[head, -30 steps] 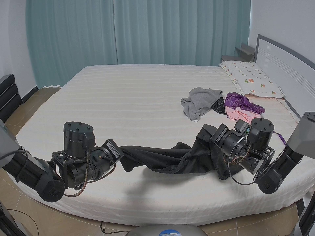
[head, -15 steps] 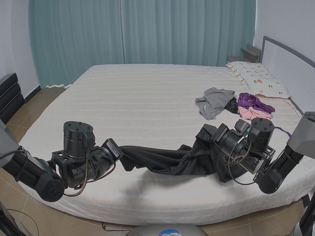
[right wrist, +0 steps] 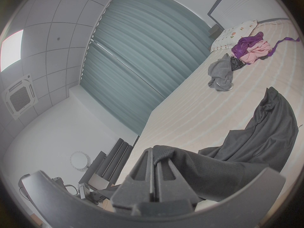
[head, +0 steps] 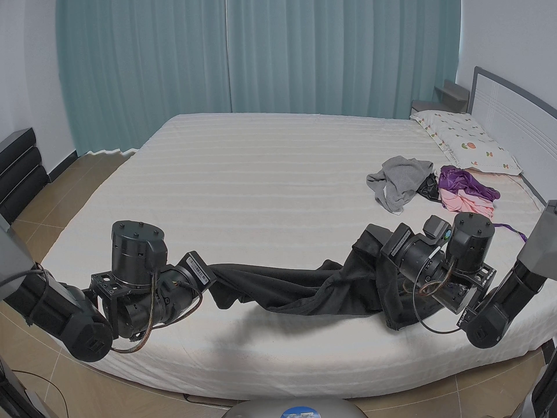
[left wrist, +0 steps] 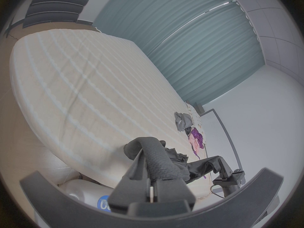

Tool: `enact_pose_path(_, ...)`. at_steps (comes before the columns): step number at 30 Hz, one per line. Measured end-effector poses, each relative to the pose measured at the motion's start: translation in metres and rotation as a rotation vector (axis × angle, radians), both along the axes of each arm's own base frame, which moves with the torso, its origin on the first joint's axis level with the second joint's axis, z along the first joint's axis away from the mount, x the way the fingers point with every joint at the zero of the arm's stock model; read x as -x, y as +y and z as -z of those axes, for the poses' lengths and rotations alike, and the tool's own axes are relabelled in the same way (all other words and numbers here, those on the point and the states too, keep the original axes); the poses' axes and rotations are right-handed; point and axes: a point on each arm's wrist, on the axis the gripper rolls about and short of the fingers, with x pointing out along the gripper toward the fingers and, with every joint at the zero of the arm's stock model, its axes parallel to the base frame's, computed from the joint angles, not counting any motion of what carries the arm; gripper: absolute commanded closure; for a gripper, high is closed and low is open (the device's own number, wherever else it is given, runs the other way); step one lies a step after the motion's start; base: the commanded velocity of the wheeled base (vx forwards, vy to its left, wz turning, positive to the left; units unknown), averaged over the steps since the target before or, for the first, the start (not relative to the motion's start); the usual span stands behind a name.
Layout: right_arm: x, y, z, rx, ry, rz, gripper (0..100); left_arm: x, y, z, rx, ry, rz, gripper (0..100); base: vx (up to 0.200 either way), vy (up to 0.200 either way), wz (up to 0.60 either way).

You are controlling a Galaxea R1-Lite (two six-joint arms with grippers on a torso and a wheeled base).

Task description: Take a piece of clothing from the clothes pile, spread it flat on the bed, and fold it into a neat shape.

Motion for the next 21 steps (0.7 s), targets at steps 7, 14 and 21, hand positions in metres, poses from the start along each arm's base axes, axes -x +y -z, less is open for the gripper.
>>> enact_pose_path(7,0.017,-0.008,0.001,0.012,0.022,-0.002,100,0.011,0.004,0.003,-0.006,0.022,0.003,100,-0.029,0.0,0.0)
enact_pose_path(14,0.033,-0.016,-0.004,0.009,0.012,-0.002,100,0.021,0.009,0.001,-0.009,0.021,0.002,100,-0.2,0.0,0.0)
enact_pose_path(21,0.055,-0.028,-0.02,-0.003,-0.026,0.006,100,0.034,0.015,-0.007,-0.028,-0.006,-0.036,100,-0.2,0.0,0.0)
